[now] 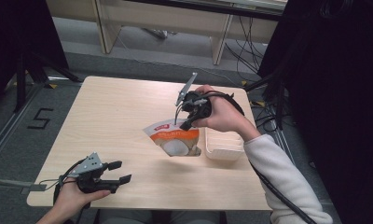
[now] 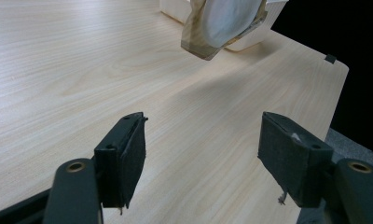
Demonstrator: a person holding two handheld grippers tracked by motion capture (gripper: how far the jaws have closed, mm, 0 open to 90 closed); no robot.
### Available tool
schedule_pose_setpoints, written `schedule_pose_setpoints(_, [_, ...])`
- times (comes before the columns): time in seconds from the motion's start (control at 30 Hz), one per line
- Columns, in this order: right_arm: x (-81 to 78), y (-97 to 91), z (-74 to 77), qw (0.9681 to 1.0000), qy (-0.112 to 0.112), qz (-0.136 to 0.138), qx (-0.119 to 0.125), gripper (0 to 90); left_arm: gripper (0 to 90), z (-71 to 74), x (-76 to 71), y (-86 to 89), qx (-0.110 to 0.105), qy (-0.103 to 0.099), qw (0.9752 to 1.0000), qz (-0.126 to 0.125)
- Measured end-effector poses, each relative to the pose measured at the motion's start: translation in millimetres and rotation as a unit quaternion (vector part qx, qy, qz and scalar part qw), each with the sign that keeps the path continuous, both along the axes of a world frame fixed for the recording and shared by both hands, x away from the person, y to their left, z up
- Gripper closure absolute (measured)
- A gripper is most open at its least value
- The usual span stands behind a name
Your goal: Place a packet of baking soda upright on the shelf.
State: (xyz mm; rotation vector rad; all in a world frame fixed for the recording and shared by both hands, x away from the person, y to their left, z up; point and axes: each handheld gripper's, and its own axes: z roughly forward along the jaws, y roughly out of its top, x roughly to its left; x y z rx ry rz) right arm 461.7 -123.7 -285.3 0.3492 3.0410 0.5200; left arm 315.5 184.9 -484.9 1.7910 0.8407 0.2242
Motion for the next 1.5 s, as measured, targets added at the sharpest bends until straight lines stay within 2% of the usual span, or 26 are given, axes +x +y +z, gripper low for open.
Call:
schedule_pose_setpoints(0.07, [0.6, -3.2, 2.4, 0.9999, 0.006, -0.009, 0.000, 90.0, 31.1, -0.1, 0.0, -0.2, 0.000, 0.001, 1.0000, 0.001])
schedule_pose_setpoints(0.13, [2.2, -6.1, 4.2, 0.9999, 0.004, -0.012, -0.001, 90.0, 31.0, -0.1, 0.0, -0.3, 0.000, 0.000, 1.0000, 0.001])
schedule_pose_setpoints(0.2, [5.3, -9.6, 5.5, 1.0000, -0.001, 0.000, 0.007, 90.0, 31.0, 0.0, 0.3, 0.2, 0.001, -0.002, 1.0000, -0.002])
schedule_pose_setpoints(0.23, [6.4, -12.4, 7.5, 1.0000, -0.003, -0.003, 0.007, 90.0, 30.9, 0.0, 1.3, 0.8, 0.005, -0.008, 0.9999, -0.008])
schedule_pose_setpoints(0.93, [19.2, -48.9, 30.2, 0.9991, -0.019, -0.035, 0.016, 90.0, 30.1, 0.1, 1.4, 0.6, 0.004, -0.007, 1.0000, -0.006])
schedule_pose_setpoints(1.13, [22.1, -59.8, 34.6, 0.9986, -0.026, -0.046, 0.007, 90.0, 30.0, 0.2, 1.3, 0.8, 0.004, -0.007, 0.9999, -0.005])
schedule_pose_setpoints(1.5, [25.9, -74.4, 36.6, 0.9986, -0.022, -0.048, -0.002, 90.0, 29.4, 0.2, 1.5, 0.8, 0.003, -0.007, 1.0000, -0.004])
